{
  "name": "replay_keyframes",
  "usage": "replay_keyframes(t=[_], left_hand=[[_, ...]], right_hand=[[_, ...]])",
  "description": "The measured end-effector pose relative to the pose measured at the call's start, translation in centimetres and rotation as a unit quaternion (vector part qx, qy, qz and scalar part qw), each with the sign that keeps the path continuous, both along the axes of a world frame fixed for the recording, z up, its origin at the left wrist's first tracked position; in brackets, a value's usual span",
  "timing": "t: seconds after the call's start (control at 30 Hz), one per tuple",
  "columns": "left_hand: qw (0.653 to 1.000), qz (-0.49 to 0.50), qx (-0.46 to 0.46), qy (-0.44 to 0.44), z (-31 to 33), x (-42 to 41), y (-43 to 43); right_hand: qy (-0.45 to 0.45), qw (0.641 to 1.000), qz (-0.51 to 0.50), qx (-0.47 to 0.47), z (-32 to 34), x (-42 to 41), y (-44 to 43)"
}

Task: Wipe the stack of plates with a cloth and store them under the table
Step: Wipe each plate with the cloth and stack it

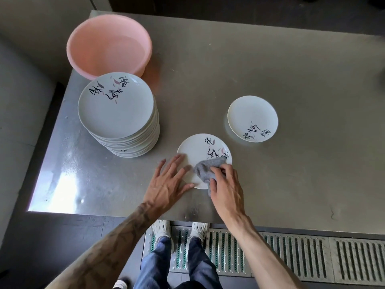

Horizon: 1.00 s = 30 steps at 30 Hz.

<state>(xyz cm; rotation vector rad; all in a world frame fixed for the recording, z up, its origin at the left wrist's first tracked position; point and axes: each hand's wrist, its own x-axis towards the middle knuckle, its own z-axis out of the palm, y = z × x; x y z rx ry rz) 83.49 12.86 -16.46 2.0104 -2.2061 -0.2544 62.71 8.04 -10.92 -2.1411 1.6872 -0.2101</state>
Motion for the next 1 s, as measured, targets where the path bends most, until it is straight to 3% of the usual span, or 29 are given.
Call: replay_keyframes(t=[0.17,0.4,0.57,0.77,1.0], left_hand=[[0.999,0.045,0.004,-0.03,-0.4,-2.0,1.4],[1.0,-0.016,-0.003,-0.002,0.1,0.9,-0.1],[0.999,0.029,0.0,-0.021,-0.1,-1.7,1.3],[1.0,-0.021,-0.004,-0.003,0.1,1.0,-0.3],[0.999,0.017,-0.026,-0.019,-0.8,-1.6,1.2]], right_hand=[[-0.02,0.999,-0.029,0.01,0.1,2.7,2.3],[0.007,1.0,0.005,-0.008,-0.1,0.4,-0.6],[0.002,1.0,-0.019,-0.008,-0.3,2.6,1.8],[0.016,1.0,0.006,-0.013,-0.6,0.3,-0.2],[-0.003,0.999,-0.039,-0.009,-0.7,2.6,2.1]])
